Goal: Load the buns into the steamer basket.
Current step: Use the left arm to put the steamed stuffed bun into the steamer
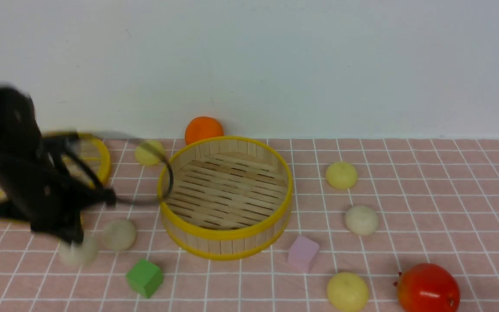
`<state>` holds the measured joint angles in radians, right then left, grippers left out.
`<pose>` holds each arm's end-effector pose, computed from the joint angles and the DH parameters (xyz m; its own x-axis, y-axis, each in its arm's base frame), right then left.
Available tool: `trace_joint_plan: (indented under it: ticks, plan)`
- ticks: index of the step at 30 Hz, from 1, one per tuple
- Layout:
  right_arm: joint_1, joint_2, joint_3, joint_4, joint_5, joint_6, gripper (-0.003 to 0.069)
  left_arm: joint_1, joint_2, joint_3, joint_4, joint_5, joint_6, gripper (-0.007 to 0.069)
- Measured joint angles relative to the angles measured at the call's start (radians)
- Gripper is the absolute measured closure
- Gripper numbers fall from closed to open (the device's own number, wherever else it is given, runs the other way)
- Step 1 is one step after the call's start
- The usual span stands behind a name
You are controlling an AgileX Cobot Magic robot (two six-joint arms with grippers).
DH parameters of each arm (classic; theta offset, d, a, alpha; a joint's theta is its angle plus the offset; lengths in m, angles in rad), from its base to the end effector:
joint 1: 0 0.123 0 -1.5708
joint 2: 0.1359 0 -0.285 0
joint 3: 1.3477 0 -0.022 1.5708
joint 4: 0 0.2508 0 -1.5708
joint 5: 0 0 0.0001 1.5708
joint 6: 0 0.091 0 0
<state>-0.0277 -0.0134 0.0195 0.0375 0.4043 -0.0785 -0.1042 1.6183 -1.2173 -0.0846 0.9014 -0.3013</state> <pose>0.0516 -0.0001 0.1711 -0.3175 -0.0352 -0.9476 -0.0003 0.9993 -0.0371 0.3266 -0.0402 0.2616 -0.9180 -0.2517 -0.3066 -0.2039 0.9624 -0.1794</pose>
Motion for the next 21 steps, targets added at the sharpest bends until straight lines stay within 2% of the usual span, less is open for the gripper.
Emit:
trace_joint_plan:
  ticks: [5, 7, 12, 21]
  plan:
    - [0.000, 0.000, 0.000, 0.000, 0.000, 0.000, 0.0420, -0.056, -0.016, -0.182, -0.069, 0.028, 0.036, 0.0612]
    - [0.000, 0.000, 0.000, 0.000, 0.000, 0.000, 0.0420, -0.126, 0.028, -0.275, -0.081, 0.033, 0.045, 0.0612]
    - [0.000, 0.000, 0.000, 0.000, 0.000, 0.000, 0.0420, -0.207, 0.175, -0.360, -0.084, 0.011, 0.047, 0.0612]
    - [0.000, 0.000, 0.000, 0.000, 0.001, 0.000, 0.0420, -0.225, 0.397, -0.378, -0.111, -0.081, 0.023, 0.0594]
